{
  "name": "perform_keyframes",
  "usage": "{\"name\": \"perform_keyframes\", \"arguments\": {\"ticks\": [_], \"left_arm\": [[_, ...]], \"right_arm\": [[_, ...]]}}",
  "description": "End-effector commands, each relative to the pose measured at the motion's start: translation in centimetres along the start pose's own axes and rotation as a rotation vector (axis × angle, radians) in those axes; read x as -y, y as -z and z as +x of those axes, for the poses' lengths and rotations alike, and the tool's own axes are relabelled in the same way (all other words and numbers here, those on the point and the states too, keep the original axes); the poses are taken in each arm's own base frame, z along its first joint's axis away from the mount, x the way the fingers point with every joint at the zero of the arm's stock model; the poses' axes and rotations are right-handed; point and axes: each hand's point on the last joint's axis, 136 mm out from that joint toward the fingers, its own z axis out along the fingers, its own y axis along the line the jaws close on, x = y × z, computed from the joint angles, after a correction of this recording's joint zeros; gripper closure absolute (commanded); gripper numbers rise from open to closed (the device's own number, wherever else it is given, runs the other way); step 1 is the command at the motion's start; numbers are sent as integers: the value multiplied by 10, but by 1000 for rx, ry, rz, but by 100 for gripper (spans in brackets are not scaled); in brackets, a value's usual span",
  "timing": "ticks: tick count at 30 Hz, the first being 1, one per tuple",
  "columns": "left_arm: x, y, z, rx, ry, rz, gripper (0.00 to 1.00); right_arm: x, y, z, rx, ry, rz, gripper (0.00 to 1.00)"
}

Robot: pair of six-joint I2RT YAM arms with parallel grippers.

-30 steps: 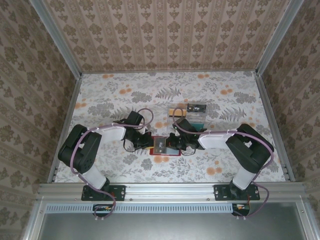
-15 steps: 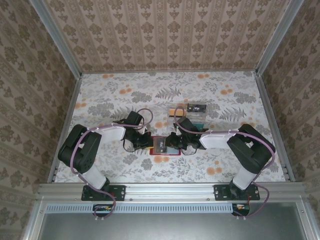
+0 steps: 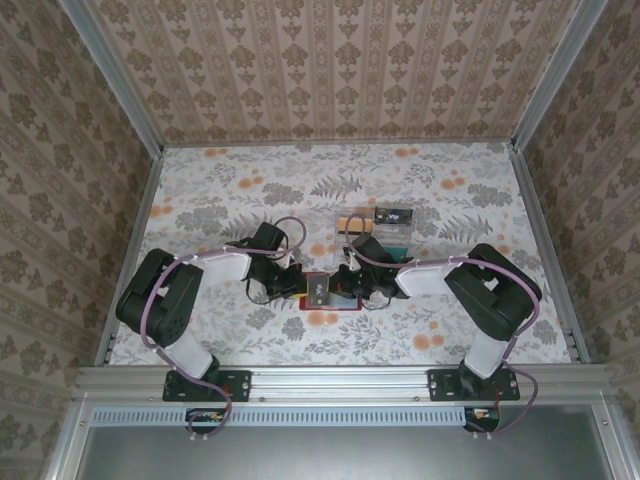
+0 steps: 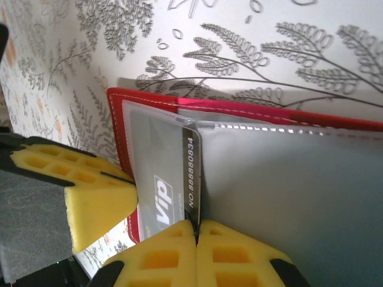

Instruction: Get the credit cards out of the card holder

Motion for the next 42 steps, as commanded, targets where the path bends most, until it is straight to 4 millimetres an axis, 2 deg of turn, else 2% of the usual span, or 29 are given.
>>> {"name": "perform_keyframes", "arguments": {"ticks": [1,13,19,25,30,34,37,41,42], "left_arm": [[-22,-8,14,-46,54,-75,98],[-24,-5,13,-40,56,-86,99],[-21,-3,11,-35,47,-81,99],[-6,8,2,-1,24,-59,97],[20,30,-15,64,-15,-10,92],[47,55,-30,143,-62,52,67],[63,76,-42,211,-90,85,38],[71,105,-54,308,-100,102,3],[73,113,-56,337,-100,100,0]], "right_arm": [[8,-2,4,-10,-17,20,100],[40,36,5,28,-19,82,100],[48,57,4,42,-2,104,100],[33,83,-5,74,76,113,100],[5,110,-16,99,198,119,100],[-11,133,-28,108,326,181,100],[-23,150,-40,122,436,233,100],[-30,171,-51,123,569,326,100],[-33,176,-55,129,604,350,100]]}}
